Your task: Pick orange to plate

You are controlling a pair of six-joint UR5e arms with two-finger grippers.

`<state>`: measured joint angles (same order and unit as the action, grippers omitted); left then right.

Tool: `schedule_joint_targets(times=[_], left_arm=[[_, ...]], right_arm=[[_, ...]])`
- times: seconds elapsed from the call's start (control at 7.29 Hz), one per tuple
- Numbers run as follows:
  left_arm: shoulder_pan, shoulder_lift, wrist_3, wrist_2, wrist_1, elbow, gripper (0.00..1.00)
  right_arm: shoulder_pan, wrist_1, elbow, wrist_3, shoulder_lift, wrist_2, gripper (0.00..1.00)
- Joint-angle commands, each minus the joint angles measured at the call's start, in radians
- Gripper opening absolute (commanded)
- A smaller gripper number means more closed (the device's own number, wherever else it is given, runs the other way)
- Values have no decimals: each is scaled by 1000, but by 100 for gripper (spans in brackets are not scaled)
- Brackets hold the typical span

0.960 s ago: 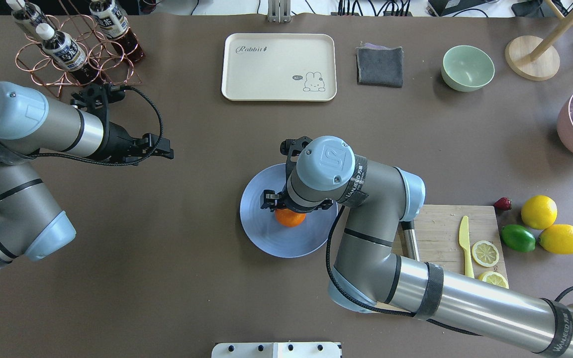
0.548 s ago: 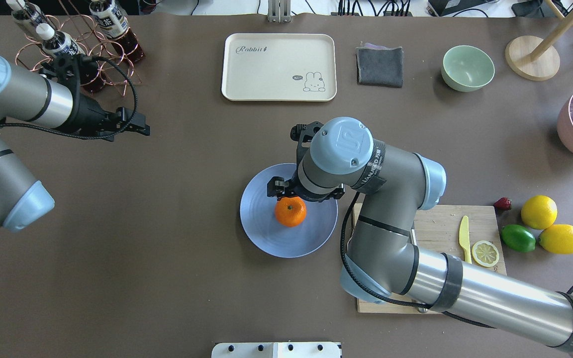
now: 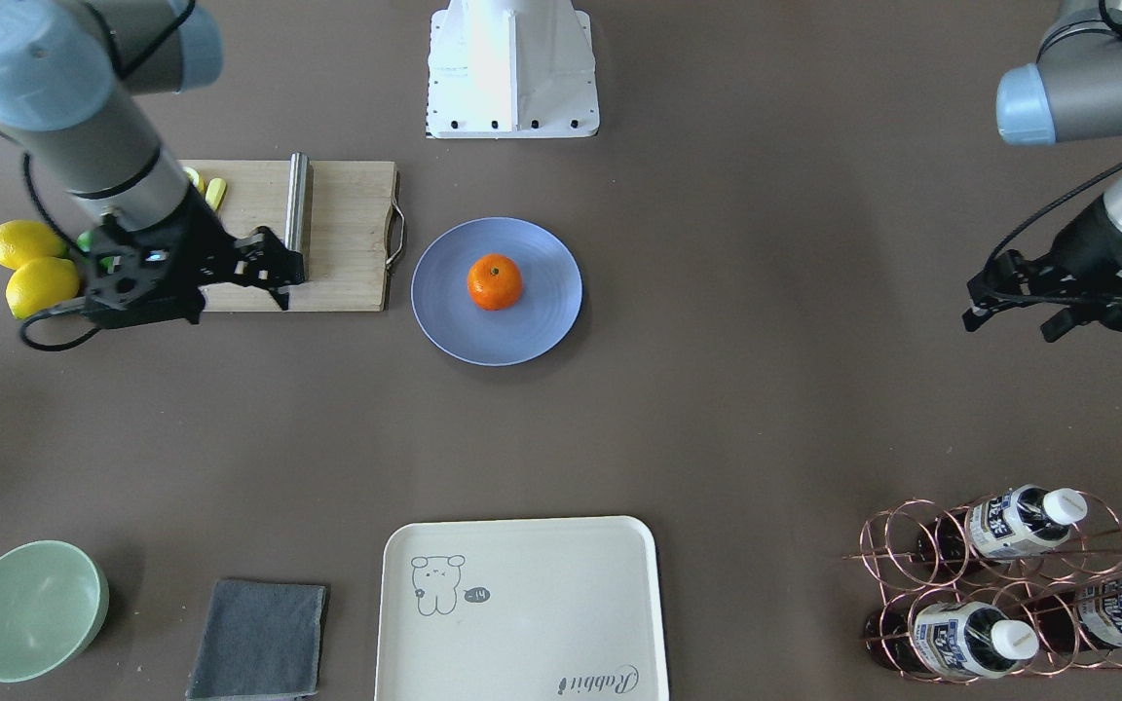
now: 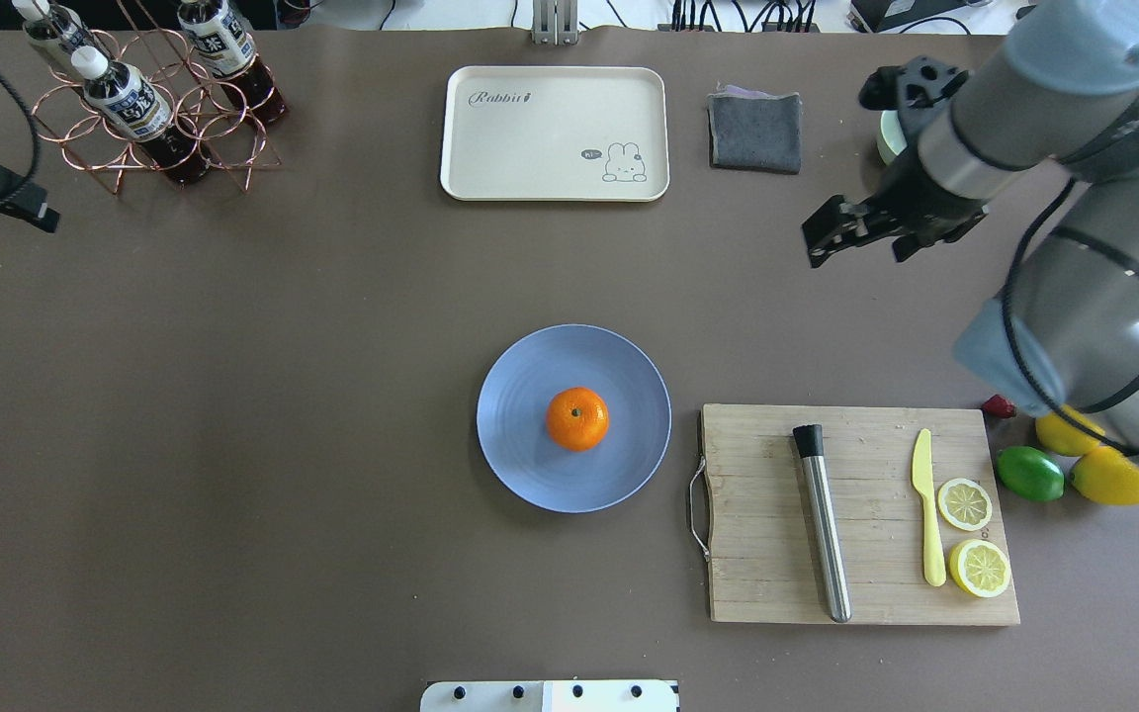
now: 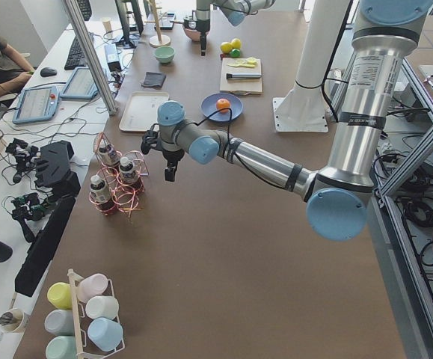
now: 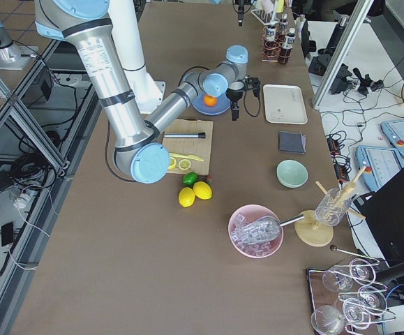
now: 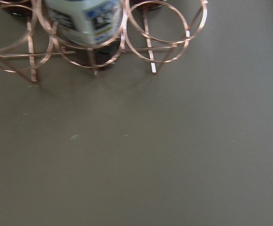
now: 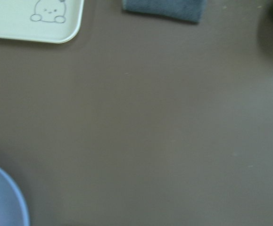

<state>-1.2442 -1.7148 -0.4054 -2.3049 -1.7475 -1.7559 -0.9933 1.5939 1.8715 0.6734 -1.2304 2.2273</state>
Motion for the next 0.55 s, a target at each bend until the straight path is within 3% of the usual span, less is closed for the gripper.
schedule_joint_targets(times=[0.0,0.14,0.41], left_arm=[[-214,47,507,-5,243,24,97],[-262,76,601,-13,259,57,97],[-320,113,597,-19,247,46,97]], right_arm=[[-287,3,-43,-461,-206,109,100],[-395,0,-123,-639,-252,110,100],[-558,1,-275,-912,-277,112,100]])
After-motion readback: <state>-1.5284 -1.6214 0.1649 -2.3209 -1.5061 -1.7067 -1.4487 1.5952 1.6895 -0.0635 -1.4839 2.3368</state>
